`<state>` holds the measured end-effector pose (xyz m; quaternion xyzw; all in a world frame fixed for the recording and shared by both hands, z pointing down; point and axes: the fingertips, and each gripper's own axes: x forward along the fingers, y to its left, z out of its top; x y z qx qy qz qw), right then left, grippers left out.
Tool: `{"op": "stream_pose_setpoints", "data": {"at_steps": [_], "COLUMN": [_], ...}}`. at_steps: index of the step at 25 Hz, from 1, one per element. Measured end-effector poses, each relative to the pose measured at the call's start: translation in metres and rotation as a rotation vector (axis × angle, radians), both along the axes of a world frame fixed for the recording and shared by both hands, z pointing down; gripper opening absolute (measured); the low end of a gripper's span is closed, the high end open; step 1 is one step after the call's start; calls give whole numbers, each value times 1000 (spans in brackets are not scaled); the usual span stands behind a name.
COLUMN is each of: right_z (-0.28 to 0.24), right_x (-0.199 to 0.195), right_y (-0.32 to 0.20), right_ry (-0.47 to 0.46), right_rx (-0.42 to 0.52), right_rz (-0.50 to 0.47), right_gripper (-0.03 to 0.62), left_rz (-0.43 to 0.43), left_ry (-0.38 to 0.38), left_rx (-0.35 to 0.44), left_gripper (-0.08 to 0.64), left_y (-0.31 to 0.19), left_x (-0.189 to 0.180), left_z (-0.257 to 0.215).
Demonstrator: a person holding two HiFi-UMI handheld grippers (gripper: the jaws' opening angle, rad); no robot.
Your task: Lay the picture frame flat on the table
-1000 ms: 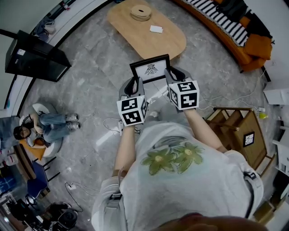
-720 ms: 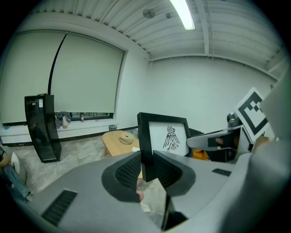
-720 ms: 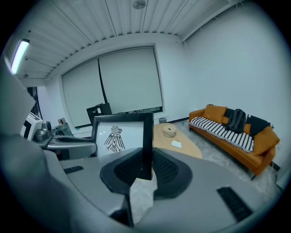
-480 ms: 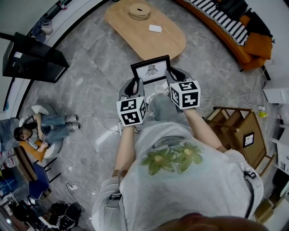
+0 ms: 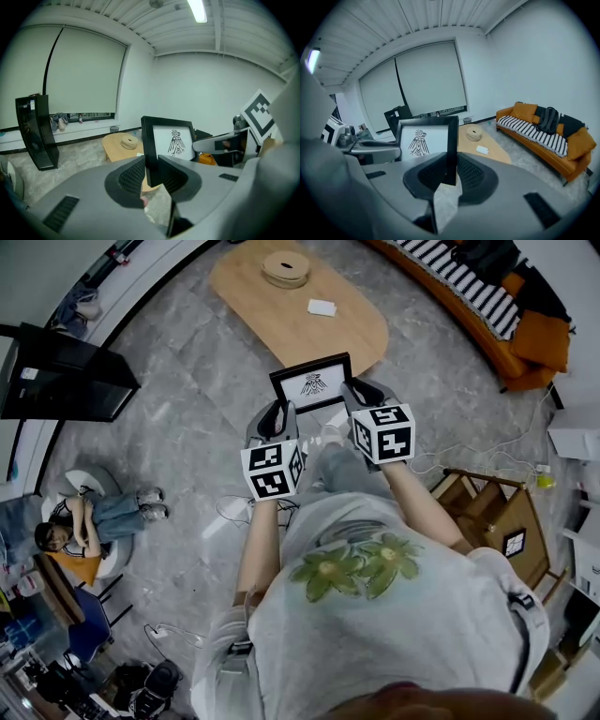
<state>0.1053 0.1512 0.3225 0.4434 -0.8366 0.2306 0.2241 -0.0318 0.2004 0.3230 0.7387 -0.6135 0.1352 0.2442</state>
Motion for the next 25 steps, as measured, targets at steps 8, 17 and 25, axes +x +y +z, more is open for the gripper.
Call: {"op": "stream_pose_setpoints", "data": {"at_steps": [8, 17, 25], "right_z": [10, 23, 32], "right_x": [-2, -16, -23], "right_y": [-66, -118, -142], "right_ry": [-2, -29, -24], "right_rx": [-20, -36, -46], "right_rz": [-6, -56, -102], "right_gripper": [74, 75, 75], "left_rz": [17, -15, -52], "left_ry": [-4, -14, -10], "left_rx": [-19, -45, -64], "left_gripper": [97, 97, 97], "left_y": [-66, -114, -134], "left_x": [-2, -13, -18], "left_z": [9, 18, 29]}}
